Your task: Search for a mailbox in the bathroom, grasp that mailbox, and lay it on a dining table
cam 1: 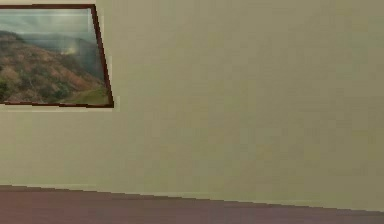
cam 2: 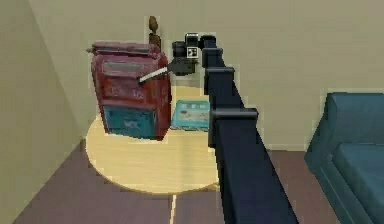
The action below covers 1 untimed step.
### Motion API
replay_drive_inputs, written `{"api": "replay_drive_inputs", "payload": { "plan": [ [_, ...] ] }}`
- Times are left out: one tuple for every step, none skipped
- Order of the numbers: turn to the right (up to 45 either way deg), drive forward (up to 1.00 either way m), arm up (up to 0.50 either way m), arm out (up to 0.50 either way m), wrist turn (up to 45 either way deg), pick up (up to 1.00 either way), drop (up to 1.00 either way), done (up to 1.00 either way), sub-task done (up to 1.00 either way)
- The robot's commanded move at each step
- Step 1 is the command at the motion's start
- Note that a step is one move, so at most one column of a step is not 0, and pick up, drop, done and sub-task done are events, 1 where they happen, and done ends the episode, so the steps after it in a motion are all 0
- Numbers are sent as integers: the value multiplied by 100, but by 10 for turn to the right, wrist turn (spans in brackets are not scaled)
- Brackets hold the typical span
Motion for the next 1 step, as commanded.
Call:
{"api": "replay_drive_inputs", "payload": {
  "plan": [
    [0, 0, 0, 0, 270, 0, 0, 0, 0]
  ]
}}
